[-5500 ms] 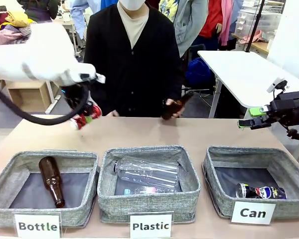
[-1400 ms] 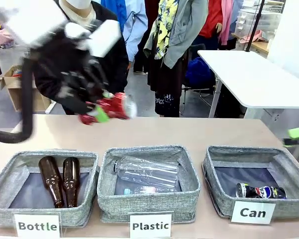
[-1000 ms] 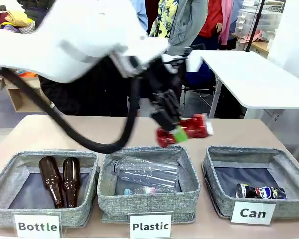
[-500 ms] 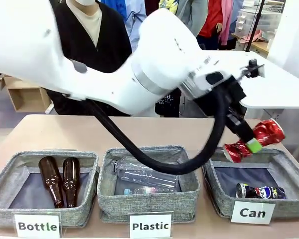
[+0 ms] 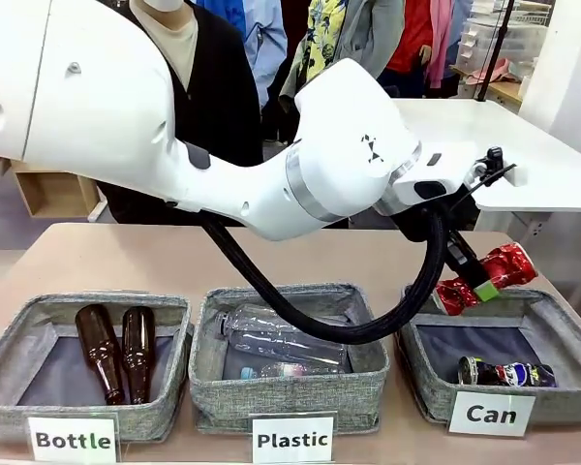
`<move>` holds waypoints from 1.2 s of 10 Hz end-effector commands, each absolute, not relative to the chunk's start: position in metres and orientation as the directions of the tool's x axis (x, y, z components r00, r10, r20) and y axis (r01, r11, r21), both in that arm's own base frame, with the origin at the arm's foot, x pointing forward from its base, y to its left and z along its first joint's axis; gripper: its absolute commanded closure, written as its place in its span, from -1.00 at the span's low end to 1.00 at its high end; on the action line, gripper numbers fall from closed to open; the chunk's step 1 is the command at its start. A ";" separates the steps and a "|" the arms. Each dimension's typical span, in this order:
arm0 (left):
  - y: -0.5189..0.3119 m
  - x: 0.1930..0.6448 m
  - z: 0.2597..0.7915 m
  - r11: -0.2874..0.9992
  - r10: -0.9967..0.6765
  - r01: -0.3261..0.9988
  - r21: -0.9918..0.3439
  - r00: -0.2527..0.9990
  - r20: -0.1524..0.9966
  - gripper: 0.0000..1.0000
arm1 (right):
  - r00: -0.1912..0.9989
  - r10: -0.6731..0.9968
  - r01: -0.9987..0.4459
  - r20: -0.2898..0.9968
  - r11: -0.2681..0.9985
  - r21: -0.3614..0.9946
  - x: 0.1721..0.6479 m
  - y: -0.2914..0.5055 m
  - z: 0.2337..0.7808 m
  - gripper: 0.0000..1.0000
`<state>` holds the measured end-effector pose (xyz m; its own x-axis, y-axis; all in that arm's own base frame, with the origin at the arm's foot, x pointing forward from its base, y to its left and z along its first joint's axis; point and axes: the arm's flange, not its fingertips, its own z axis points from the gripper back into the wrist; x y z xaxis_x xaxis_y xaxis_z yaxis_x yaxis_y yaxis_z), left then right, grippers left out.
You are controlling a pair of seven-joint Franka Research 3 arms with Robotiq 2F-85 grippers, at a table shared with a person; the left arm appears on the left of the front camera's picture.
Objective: Sort the can waste into the basket.
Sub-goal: Pick up the can waste from the table and place it in the right Fabric basket.
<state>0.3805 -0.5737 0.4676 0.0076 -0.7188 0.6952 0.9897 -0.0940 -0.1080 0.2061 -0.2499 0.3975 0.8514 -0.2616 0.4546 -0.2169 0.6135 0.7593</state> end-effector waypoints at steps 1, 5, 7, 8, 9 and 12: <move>-0.581 0.377 0.473 -0.086 -0.705 0.991 -0.105 0.014 0.709 0.22 | 0.848 -0.269 -0.213 0.457 0.617 0.758 0.208 -0.249 0.401 -1.00; -0.587 0.376 0.466 -0.133 -0.666 0.984 -0.120 0.001 0.746 -0.98 | 0.848 -0.269 -0.213 0.457 0.617 0.758 0.208 -0.249 0.401 -1.00; -0.589 0.375 0.465 -0.147 -0.658 0.980 -0.135 0.005 0.753 -1.00 | 0.848 -0.269 -0.213 0.457 0.617 0.758 0.208 -0.249 0.401 -1.00; -0.589 0.375 0.463 -0.144 -0.661 0.980 -0.137 0.008 0.751 -1.00 | 0.848 -0.269 -0.213 0.457 0.617 0.758 0.208 -0.249 0.401 -1.00; -0.589 0.375 0.462 -0.145 -0.669 0.980 -0.135 0.003 0.743 -1.00 | 0.848 -0.269 -0.213 0.457 0.617 0.758 0.208 -0.249 0.401 -1.00; -0.576 0.375 0.473 -0.138 -0.674 0.984 -0.116 -0.007 0.739 -1.00 | 0.848 -0.269 -0.213 0.457 0.617 0.758 0.208 -0.249 0.401 -1.00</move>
